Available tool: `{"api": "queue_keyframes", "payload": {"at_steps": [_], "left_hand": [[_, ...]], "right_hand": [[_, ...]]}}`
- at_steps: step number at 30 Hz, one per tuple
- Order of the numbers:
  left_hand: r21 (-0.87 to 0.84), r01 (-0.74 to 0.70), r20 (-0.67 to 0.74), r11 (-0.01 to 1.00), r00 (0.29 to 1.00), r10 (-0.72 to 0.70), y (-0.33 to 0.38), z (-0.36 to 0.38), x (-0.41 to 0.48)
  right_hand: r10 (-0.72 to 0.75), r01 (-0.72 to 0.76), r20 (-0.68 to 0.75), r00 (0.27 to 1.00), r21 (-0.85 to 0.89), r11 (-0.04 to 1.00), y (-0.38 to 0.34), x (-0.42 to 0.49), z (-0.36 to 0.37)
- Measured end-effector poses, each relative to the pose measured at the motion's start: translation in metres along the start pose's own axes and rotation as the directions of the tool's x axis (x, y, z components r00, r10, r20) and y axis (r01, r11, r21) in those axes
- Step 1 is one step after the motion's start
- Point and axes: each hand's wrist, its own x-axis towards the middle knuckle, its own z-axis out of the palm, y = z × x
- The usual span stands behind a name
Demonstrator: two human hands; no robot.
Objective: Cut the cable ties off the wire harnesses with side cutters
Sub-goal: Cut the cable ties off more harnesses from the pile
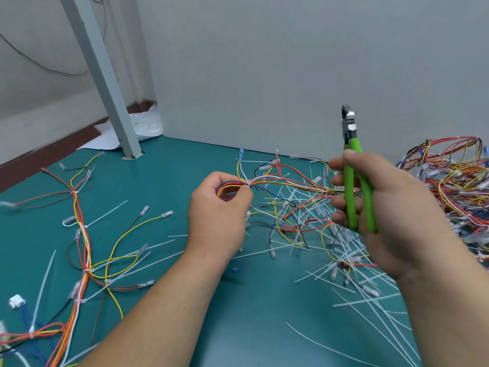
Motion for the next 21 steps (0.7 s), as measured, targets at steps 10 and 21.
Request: {"api": "queue_keyframes", "payload": {"at_steps": [10, 21], "left_hand": [[0.155, -0.211, 0.062, 0.965, 0.977, 0.204, 0.005, 0.002, -0.010], [0.217, -0.285, 0.100, 0.934, 0.958, 0.269, 0.007, 0.000, -0.011]], "right_hand": [[0.214, -0.278, 0.238, 0.947, 0.279, 0.919, -0.009, 0.008, -0.019], [0.274, -0.392, 0.428, 0.861, 0.217, 0.894, 0.013, 0.009, -0.007]]}}
